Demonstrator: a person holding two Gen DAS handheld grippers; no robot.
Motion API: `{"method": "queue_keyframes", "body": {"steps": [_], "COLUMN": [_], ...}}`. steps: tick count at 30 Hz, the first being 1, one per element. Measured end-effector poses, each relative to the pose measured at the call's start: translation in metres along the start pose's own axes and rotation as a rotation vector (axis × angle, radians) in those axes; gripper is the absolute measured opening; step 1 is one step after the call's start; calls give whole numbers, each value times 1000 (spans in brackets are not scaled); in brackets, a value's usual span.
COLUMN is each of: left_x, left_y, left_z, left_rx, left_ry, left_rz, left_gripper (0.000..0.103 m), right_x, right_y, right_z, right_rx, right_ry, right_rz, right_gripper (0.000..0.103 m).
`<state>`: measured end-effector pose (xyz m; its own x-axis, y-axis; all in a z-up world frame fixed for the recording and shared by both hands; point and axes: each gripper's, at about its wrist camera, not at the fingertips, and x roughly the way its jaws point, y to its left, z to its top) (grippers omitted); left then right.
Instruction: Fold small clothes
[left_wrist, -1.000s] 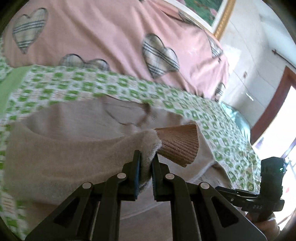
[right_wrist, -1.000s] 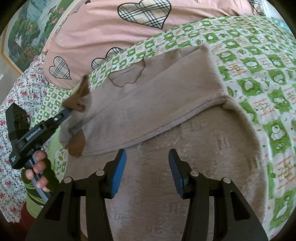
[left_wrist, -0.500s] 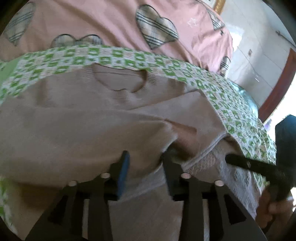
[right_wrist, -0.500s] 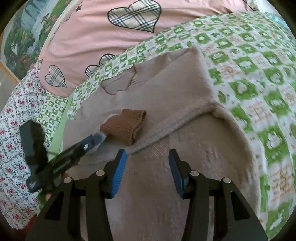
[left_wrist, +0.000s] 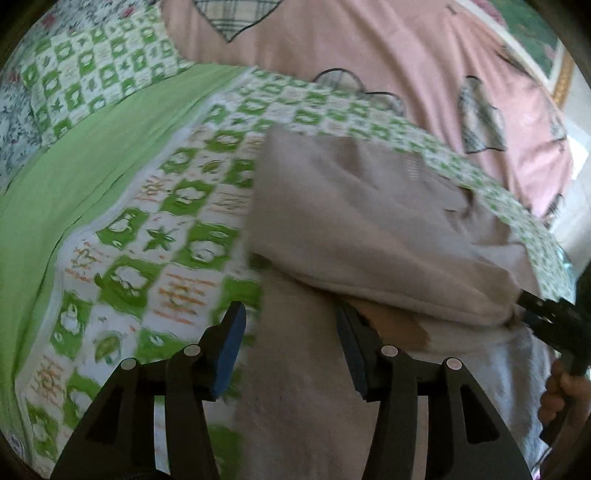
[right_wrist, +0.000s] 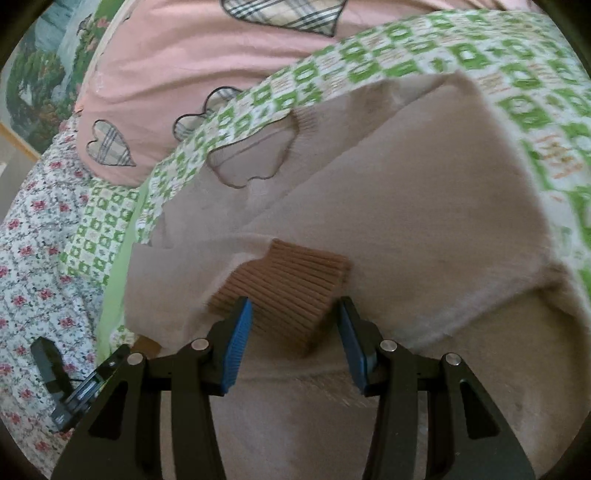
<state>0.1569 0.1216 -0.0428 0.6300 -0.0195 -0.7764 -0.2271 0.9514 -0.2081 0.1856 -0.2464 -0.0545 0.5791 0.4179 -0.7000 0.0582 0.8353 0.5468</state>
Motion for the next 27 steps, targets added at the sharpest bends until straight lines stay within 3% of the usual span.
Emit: {"method": "queue_keyframes", "body": {"steps": [2, 12, 17, 20, 22, 27], "left_x": [8, 37, 42, 46, 46, 30], "left_y": [6, -5, -14, -17, -20, 2], "left_z": [8, 26, 32, 36, 37, 34], "left_rx": [-11, -18, -14, -3, 10, -104], "left_ry": [3, 18, 23, 28, 22, -64], "left_rz": [25, 35, 43, 28, 20, -35], "left_gripper": [52, 50, 48, 35, 17, 10], "right_x": [0, -82, -88, -83, -80, -77], "right_y": [9, -1, -15, -19, -22, -23], "right_z": [2, 28, 32, 29, 25, 21], "right_rx": [-48, -66, -38, -24, -6, 2], "right_ry": [-8, -190, -185, -170, -161, -138], "right_rz": [-3, -42, -62, -71, -65, -43], "right_gripper": [8, 7, 7, 7, 7, 7]}}
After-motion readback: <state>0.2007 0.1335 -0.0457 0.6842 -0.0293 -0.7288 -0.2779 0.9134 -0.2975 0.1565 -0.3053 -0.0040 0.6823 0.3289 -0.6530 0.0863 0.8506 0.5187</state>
